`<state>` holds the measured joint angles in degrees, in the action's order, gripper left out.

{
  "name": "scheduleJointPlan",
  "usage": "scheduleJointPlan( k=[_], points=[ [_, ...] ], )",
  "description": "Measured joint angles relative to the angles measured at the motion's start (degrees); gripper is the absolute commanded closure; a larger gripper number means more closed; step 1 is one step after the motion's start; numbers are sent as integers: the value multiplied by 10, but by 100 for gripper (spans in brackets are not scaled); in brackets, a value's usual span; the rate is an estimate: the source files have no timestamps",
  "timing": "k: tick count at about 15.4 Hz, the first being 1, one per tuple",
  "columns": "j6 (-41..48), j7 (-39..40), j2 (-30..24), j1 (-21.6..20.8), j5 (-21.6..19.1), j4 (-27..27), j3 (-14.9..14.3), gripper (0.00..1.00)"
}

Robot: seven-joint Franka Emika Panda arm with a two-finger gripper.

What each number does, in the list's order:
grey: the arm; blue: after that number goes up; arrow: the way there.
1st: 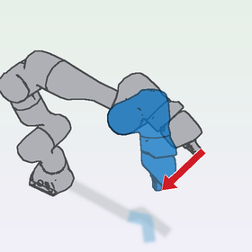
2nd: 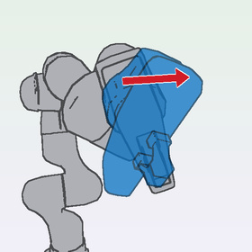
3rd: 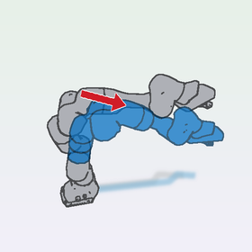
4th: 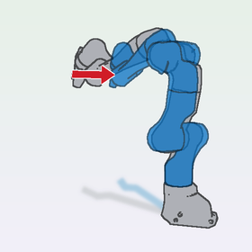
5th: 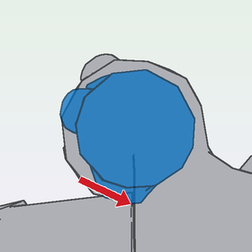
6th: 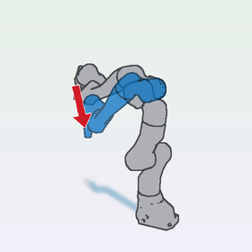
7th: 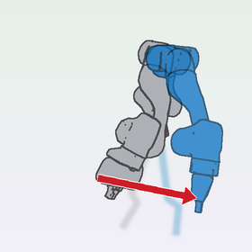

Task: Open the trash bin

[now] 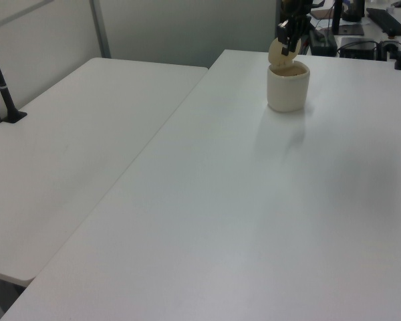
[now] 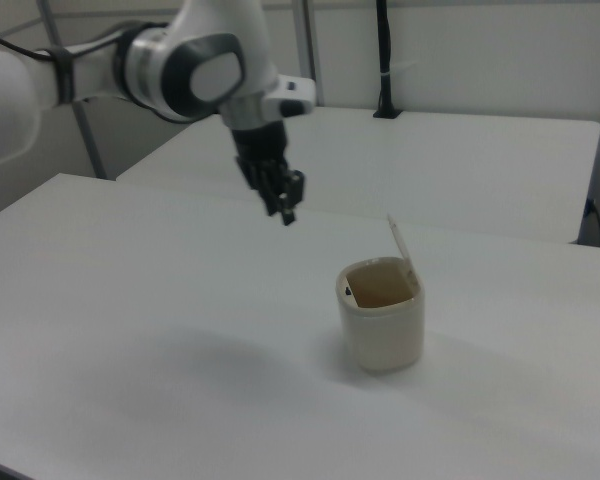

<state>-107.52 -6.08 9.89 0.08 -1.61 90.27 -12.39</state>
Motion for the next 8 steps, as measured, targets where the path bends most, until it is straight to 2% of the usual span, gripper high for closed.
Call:
scheduleJointPlan(
  k=[4, 8],
  points=[
    [105, 29, -36, -13, 6, 1, 57, 0],
    [165, 36, -70, -14, 6, 2, 83, 0]
  ],
)
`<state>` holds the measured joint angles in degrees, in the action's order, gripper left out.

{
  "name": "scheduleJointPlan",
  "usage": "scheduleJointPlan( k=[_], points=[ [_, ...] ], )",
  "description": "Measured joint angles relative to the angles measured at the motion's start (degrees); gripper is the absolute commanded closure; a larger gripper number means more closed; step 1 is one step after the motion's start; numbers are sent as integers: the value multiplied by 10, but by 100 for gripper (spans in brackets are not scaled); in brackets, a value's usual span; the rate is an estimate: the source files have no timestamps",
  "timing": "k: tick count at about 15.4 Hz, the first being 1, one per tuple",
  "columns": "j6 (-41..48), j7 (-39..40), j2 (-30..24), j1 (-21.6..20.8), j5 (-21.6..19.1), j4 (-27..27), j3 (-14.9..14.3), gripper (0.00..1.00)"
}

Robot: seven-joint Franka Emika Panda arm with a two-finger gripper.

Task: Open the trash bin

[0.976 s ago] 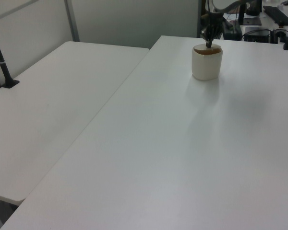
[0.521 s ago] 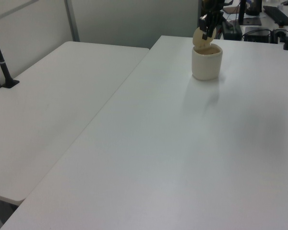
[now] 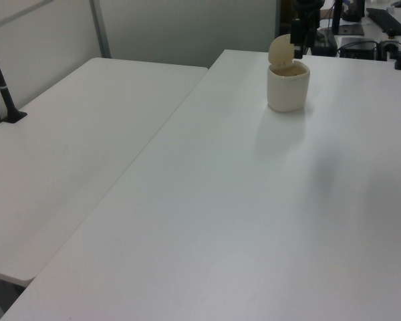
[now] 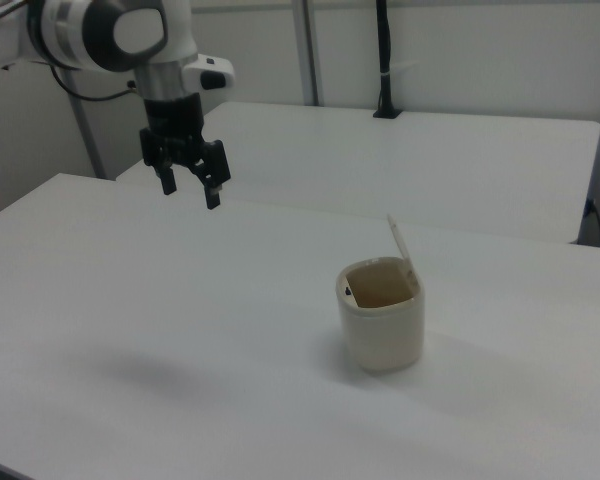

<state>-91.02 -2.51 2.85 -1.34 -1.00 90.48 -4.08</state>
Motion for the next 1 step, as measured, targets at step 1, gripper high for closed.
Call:
scheduleJointPlan(
  k=[1],
  points=[
    [7, 1, -7, 0, 0, 1, 1, 0]
  ],
)
